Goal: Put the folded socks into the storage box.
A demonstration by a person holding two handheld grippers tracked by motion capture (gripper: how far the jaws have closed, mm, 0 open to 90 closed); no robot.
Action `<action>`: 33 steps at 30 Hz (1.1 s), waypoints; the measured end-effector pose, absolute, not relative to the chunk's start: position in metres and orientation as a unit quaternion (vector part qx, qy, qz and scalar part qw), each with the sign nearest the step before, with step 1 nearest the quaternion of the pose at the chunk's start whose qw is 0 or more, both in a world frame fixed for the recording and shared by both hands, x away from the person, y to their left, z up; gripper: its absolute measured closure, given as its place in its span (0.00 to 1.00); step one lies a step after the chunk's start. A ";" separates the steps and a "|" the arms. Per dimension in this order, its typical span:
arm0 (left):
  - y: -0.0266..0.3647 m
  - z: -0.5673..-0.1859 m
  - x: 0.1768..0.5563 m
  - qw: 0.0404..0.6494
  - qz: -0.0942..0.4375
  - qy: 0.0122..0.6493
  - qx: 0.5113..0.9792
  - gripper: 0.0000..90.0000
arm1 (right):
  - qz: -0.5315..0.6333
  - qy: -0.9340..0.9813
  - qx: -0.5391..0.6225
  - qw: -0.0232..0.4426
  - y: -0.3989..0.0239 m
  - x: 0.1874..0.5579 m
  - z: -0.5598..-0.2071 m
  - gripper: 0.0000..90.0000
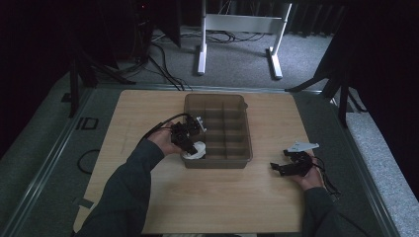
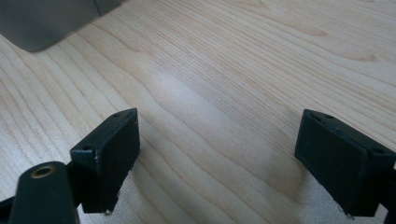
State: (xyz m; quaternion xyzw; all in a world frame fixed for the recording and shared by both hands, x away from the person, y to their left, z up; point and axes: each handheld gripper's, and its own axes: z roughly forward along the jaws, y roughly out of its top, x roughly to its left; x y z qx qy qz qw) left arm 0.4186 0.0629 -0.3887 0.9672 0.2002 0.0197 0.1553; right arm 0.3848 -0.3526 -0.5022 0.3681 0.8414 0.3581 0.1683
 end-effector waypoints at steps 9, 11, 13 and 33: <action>0.056 -0.396 0.421 0.141 0.019 0.198 0.970 0.78 | 0.358 0.841 0.368 0.168 -0.353 0.385 -0.502 0.15; 0.055 -0.397 0.422 0.138 0.019 0.196 0.971 0.78 | 0.358 0.841 0.368 0.168 -0.353 0.385 -0.502 0.15; 0.053 -0.399 0.422 0.133 0.019 0.194 0.972 0.78 | 0.358 0.841 0.368 0.168 -0.353 0.385 -0.502 0.15; 0.045 -0.417 0.428 0.111 -0.003 0.195 0.975 0.79 | 0.358 0.841 0.368 0.168 -0.353 0.385 -0.502 0.15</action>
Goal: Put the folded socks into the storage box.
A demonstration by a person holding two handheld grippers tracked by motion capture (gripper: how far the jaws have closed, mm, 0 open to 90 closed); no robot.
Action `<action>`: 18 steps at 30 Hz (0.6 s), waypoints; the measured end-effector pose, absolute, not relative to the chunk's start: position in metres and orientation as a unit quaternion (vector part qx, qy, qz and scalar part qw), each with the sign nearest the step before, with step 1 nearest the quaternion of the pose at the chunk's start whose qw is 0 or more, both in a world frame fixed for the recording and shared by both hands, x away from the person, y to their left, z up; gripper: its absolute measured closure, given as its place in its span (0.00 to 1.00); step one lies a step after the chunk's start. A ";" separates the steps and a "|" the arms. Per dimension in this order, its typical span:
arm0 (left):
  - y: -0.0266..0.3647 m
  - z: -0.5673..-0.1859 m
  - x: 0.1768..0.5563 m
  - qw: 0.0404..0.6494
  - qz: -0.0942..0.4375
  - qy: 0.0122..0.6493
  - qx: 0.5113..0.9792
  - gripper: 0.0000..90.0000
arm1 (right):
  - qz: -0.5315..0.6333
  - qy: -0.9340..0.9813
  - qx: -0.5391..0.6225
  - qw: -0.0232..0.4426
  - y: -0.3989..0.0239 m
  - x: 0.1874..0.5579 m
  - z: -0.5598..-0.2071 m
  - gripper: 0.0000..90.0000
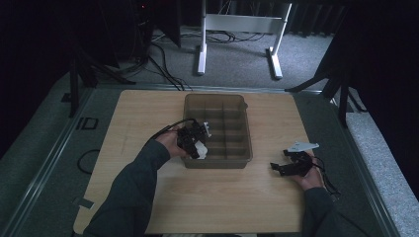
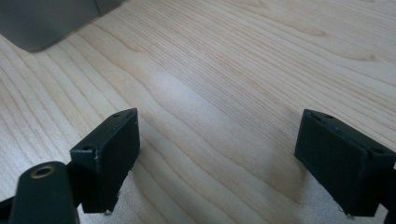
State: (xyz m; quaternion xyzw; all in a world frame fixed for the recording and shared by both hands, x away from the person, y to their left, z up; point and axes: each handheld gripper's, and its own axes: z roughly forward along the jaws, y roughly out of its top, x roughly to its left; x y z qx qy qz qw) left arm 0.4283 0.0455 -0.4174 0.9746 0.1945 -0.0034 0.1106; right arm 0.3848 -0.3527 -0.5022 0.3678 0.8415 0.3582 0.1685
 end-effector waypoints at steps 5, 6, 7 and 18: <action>0.044 -0.421 0.429 0.104 -0.006 0.192 0.976 0.79 | 0.358 0.841 0.369 0.168 -0.353 0.385 -0.502 0.15; 0.043 -0.422 0.430 0.103 -0.007 0.194 0.976 0.79 | 0.358 0.841 0.369 0.168 -0.353 0.385 -0.502 0.15; 0.043 -0.423 0.430 0.101 -0.007 0.193 0.976 0.79 | 0.358 0.841 0.369 0.168 -0.353 0.385 -0.502 0.15; 0.038 -0.426 0.430 0.087 -0.003 0.191 0.978 0.79 | 0.358 0.841 0.369 0.168 -0.353 0.385 -0.502 0.15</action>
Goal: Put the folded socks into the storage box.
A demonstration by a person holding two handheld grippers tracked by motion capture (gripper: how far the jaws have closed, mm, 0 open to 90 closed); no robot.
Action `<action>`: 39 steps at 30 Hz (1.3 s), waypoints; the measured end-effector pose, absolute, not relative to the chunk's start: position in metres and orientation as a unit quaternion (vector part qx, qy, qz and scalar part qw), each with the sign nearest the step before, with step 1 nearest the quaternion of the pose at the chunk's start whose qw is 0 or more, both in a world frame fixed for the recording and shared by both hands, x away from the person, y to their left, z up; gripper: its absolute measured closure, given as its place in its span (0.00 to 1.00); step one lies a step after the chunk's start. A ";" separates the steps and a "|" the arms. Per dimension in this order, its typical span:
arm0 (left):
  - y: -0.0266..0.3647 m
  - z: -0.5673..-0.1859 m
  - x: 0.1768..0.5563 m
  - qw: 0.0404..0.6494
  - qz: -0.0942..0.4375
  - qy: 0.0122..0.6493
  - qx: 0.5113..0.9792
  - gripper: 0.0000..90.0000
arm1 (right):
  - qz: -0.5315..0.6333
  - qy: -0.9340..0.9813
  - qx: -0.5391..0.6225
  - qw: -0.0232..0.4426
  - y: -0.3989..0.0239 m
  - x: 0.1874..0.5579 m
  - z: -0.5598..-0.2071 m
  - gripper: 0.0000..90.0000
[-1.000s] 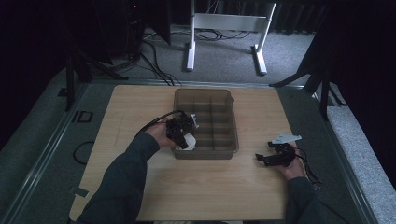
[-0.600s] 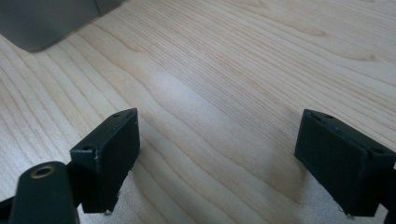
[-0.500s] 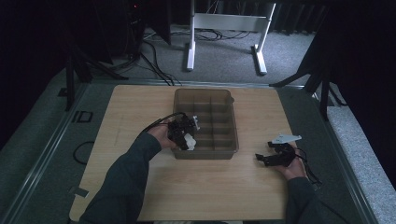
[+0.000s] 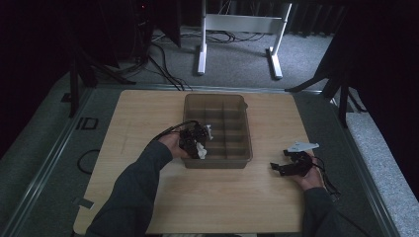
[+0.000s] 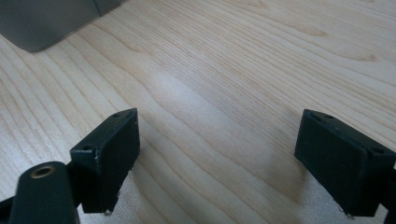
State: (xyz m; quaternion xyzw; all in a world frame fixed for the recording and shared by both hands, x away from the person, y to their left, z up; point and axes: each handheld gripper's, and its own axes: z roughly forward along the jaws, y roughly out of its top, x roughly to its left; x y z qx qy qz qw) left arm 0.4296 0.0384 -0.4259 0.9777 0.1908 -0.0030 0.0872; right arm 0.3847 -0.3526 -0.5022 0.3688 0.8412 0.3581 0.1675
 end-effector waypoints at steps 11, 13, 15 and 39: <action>0.032 -0.432 0.428 0.065 0.005 0.181 0.981 0.79 | 0.358 0.841 0.369 0.168 -0.353 0.385 -0.502 0.15; 0.032 -0.433 0.429 0.066 0.002 0.182 0.981 0.79 | 0.358 0.841 0.369 0.168 -0.353 0.385 -0.502 0.15; 0.033 -0.433 0.429 0.068 0.001 0.183 0.981 0.78 | 0.358 0.841 0.369 0.167 -0.353 0.385 -0.502 0.15; 0.048 -0.413 0.429 0.111 -0.013 0.204 0.972 0.64 | 0.358 0.841 0.368 0.168 -0.353 0.385 -0.502 0.15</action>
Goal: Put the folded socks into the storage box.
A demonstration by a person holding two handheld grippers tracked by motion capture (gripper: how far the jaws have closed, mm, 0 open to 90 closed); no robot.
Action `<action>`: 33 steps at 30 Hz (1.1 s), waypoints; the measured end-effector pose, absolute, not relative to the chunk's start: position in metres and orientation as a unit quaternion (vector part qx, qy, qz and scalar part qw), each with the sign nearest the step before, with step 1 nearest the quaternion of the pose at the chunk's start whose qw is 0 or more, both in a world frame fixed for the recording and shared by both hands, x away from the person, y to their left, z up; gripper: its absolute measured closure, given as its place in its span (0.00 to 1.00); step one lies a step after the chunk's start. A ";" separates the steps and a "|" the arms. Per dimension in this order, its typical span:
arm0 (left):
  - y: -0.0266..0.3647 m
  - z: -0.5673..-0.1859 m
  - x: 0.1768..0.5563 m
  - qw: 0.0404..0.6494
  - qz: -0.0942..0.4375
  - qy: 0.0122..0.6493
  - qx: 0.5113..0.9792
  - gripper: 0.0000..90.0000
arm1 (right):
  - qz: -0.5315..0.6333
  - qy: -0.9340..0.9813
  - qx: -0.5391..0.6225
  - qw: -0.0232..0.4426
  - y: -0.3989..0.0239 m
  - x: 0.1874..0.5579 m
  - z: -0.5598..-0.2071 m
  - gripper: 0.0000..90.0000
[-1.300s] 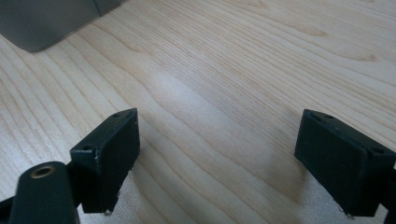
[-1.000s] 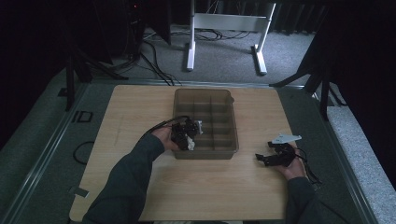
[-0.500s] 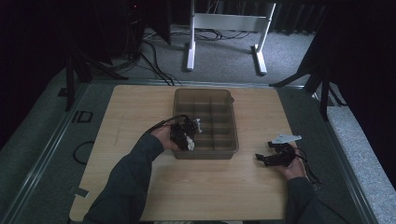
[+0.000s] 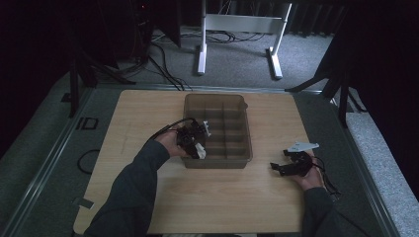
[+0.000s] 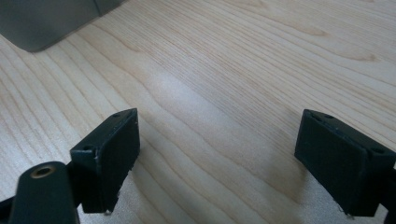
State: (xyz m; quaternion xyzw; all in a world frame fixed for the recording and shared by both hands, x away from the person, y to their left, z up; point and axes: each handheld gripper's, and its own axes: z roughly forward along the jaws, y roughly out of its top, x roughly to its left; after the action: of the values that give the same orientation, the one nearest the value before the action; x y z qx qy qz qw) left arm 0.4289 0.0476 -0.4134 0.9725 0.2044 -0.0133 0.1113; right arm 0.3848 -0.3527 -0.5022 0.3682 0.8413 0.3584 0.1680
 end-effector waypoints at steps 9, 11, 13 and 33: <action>0.056 -0.400 0.429 0.136 0.004 0.215 0.967 0.66 | 0.358 0.841 0.368 0.168 -0.353 0.385 -0.502 0.15; 0.057 -0.398 0.431 0.140 0.012 0.219 0.965 0.66 | 0.358 0.841 0.368 0.168 -0.353 0.385 -0.502 0.15; 0.057 -0.398 0.431 0.143 0.017 0.221 0.965 0.66 | 0.358 0.841 0.368 0.168 -0.353 0.385 -0.502 0.15; 0.047 -0.407 0.445 0.159 0.021 0.229 0.960 0.55 | 0.359 0.841 0.369 0.167 -0.353 0.385 -0.502 0.15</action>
State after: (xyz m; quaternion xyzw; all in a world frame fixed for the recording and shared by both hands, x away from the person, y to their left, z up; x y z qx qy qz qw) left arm 0.4449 0.0468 -0.4070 0.9600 0.2294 0.0210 0.1590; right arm 0.3847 -0.3526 -0.5022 0.3692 0.8410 0.3586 0.1669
